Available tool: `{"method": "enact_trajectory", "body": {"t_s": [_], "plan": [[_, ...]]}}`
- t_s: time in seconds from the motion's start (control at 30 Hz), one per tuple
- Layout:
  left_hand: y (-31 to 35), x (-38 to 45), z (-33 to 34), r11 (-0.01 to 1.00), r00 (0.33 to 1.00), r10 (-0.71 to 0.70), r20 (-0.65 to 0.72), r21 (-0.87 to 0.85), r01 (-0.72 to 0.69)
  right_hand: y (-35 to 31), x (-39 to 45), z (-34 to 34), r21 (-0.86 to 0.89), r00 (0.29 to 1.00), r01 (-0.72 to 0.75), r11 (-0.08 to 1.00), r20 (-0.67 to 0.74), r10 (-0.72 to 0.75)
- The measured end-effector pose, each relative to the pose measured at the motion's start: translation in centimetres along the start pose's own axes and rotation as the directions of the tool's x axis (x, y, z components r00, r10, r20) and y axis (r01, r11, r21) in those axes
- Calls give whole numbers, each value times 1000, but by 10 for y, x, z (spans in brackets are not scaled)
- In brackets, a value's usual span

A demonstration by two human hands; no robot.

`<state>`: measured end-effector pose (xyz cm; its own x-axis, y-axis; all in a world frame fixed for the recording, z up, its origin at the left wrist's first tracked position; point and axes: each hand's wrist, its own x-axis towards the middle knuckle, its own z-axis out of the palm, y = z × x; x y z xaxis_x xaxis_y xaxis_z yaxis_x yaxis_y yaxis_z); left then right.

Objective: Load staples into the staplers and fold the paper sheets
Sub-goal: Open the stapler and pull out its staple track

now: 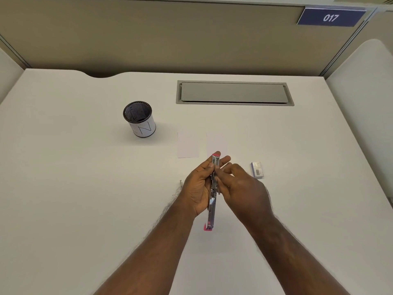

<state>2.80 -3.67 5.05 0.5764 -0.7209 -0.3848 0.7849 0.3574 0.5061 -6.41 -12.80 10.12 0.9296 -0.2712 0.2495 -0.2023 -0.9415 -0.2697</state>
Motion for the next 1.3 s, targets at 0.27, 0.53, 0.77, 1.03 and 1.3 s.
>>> {"method": "enact_trajectory", "body": {"t_s": [0.27, 0.53, 0.77, 1.03, 1.3], "plan": [[-1, 0, 0, 999, 999, -8, -46, 34, 10, 7, 0, -1, 28, 996, 62, 998, 62, -64], [0, 0, 2, 1000, 999, -24, -23, -21, 24, 7, 0, 2, 191, 997, -56, 980, 70, 43], [-3, 2, 2, 999, 999, -28, -24, -38, 27, 10, 7, -1, 179, 969, -159, 971, 218, 119], [-6, 1, 3, 999, 998, -41, -42, 9, 41, 8, 24, -8, 67, 904, -209, 976, 395, 166], [-12, 0, -2, 997, 993, -65, -95, 28, 68, 3, 22, -3, -25, 870, -216, 976, 450, 204]]}}
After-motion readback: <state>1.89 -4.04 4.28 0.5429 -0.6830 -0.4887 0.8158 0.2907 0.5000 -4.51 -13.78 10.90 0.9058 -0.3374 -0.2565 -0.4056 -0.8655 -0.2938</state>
